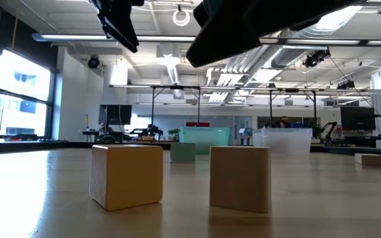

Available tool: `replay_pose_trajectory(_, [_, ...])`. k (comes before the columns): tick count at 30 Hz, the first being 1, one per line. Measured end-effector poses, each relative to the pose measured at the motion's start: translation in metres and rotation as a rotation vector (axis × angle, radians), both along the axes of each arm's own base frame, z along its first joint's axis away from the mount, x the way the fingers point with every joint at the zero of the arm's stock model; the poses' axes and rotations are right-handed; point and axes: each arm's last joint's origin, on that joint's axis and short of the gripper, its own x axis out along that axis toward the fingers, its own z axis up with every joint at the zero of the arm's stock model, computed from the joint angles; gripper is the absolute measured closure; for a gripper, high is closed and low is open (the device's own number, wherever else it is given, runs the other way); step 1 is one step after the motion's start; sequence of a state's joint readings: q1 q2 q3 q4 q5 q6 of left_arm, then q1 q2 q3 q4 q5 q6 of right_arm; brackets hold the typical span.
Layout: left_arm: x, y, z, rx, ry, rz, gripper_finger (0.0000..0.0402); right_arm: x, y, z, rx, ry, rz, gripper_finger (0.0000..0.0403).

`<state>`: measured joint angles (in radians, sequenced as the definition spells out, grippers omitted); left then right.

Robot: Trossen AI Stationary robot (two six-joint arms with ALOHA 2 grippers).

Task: Sort & place blocks by color
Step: Put the brown block into the transparent bin

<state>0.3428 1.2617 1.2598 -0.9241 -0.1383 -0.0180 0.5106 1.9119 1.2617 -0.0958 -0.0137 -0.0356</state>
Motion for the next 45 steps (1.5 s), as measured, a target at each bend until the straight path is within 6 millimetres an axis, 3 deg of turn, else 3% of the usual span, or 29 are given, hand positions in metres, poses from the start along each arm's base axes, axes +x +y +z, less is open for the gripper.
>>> replay_pose_trajectory(13, [0.000, 0.000, 0.000, -0.022, -0.015, 0.034, 0.0199, -0.002, -0.001, -0.010, -0.071, 0.038, 0.056, 0.0171])
replay_pose_trajectory(30, [0.000, 0.000, 0.000, -0.026, -0.017, 0.039, 0.0199, 0.007, 0.000, -0.041, -0.112, 0.057, 0.095, 0.0171])
replay_pose_trajectory(45, [0.000, 0.000, 0.000, -0.024, -0.017, 0.040, 0.0197, 0.008, -0.001, -0.042, -0.079, 0.079, 0.087, 0.0171])
